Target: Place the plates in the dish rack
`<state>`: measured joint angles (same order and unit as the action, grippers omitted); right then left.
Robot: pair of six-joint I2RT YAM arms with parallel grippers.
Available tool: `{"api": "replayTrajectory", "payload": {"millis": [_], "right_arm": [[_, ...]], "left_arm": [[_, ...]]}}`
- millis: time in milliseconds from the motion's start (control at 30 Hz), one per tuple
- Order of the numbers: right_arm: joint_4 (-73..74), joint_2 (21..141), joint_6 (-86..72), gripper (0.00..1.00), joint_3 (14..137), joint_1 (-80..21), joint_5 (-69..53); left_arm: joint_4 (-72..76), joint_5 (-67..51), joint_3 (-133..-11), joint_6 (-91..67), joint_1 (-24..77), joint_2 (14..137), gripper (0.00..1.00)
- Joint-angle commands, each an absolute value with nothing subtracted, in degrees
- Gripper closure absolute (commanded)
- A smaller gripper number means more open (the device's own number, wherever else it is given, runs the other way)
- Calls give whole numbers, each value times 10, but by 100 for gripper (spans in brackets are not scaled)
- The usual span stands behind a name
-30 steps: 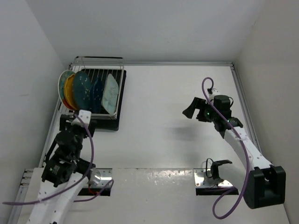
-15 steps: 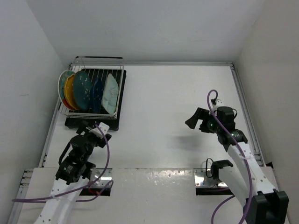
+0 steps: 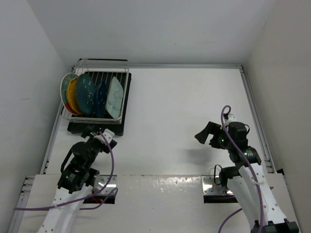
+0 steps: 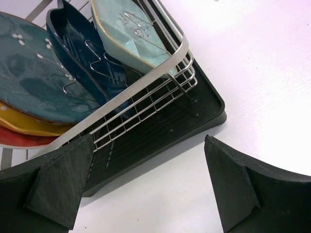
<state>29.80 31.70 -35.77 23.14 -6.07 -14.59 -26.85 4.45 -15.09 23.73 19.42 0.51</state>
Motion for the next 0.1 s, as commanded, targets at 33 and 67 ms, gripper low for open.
{"api": "replayTrajectory", "payload": {"millis": [33,67], "right_arm": [[303,294,-363,0,225,-57,-167],[300,292,-364,0,223,-50,-171]], "left_arm": [[-244,33,-151,236,196,-4,0],[-244,33,-151,236,196,-4,0]]}}
